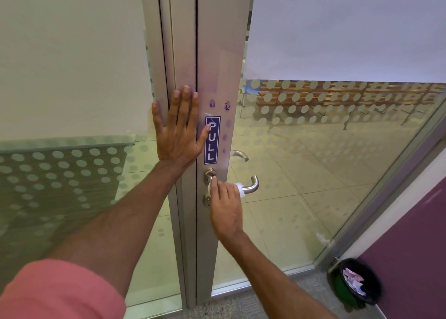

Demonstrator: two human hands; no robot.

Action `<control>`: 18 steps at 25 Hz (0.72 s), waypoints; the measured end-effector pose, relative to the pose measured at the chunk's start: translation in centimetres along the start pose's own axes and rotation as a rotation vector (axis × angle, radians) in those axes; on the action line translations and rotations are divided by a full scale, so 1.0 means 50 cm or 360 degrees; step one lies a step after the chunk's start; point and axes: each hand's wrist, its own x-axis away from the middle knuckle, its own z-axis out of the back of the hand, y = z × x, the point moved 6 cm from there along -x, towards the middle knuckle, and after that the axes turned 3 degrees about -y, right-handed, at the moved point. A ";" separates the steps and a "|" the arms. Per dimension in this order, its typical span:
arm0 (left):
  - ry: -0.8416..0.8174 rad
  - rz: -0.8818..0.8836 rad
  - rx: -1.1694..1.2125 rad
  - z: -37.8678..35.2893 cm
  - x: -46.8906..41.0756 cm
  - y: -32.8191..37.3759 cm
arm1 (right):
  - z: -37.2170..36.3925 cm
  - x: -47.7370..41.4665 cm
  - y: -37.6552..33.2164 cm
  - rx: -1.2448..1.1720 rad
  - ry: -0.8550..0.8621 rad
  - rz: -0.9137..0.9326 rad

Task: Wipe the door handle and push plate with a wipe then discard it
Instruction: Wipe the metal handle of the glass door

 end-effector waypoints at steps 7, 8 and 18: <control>-0.0012 0.0010 0.0014 -0.003 0.004 0.002 | -0.007 -0.020 -0.013 -0.0054 -0.0038 -0.0055; -0.0009 0.0013 0.0024 -0.003 0.004 0.001 | -0.010 -0.021 -0.017 -0.0067 -0.0079 -0.0075; -0.0023 0.0001 0.0022 0.002 0.001 -0.001 | 0.042 -0.001 0.112 -0.0340 0.0112 0.0418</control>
